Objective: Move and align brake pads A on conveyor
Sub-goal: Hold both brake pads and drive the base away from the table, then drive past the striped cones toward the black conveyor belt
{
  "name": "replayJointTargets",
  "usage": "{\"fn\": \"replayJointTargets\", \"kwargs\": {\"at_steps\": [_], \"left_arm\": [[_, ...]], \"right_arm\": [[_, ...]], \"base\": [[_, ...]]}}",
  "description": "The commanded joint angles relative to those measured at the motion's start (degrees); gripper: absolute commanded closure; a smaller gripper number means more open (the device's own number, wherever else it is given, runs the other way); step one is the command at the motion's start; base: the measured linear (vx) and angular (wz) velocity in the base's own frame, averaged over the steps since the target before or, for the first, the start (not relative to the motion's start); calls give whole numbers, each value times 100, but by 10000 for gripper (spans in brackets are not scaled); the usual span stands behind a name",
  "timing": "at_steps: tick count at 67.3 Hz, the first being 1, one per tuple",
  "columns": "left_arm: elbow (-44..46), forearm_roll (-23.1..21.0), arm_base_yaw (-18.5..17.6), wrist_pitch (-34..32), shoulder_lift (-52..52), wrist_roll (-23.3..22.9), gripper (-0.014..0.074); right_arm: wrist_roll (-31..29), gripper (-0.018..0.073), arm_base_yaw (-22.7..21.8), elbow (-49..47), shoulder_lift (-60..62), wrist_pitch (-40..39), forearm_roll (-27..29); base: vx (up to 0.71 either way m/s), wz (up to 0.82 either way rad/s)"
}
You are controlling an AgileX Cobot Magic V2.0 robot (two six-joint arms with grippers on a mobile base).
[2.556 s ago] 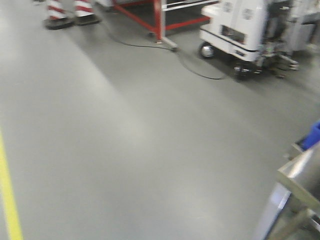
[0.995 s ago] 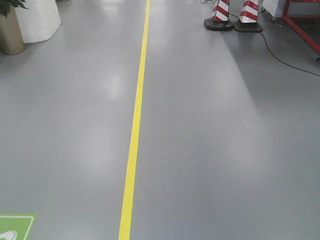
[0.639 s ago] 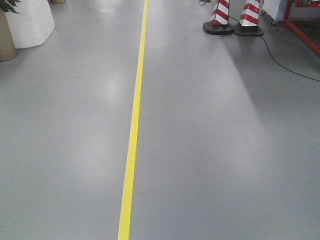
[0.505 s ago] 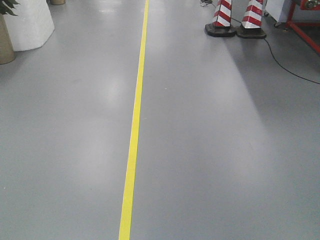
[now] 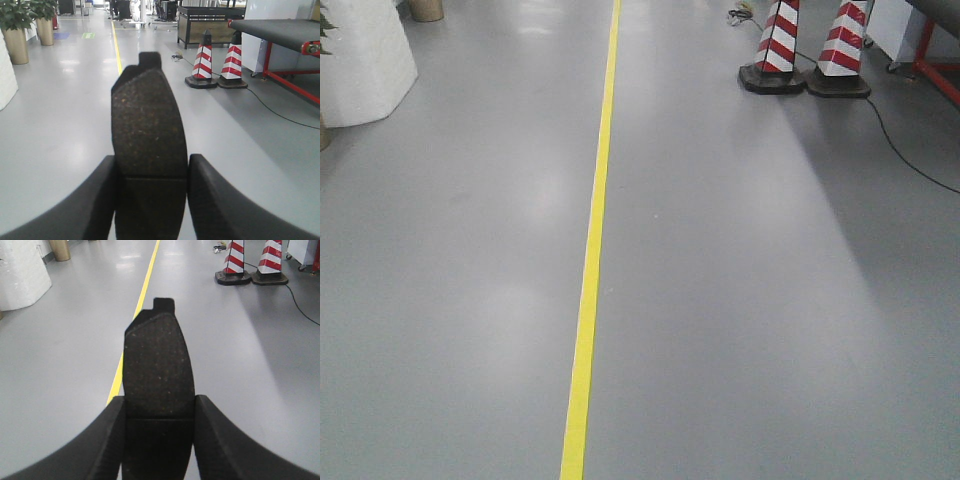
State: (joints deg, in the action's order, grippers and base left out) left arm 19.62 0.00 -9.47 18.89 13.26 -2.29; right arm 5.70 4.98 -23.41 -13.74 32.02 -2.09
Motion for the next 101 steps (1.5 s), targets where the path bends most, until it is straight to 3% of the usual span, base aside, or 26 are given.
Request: {"fn": "replayJointTargets", "kwargs": {"at_steps": [1,101], "left_arm": [[155,0,-19,-579,56,-19,602],[155,0,-19,-577,56,-19,602]], "right_arm": [[-27,566,-28,-178,-51,-538,-42],[-27,566,-28,-178,-51,-538,-42]], "base": [[63,-5],[68,-2]]}}
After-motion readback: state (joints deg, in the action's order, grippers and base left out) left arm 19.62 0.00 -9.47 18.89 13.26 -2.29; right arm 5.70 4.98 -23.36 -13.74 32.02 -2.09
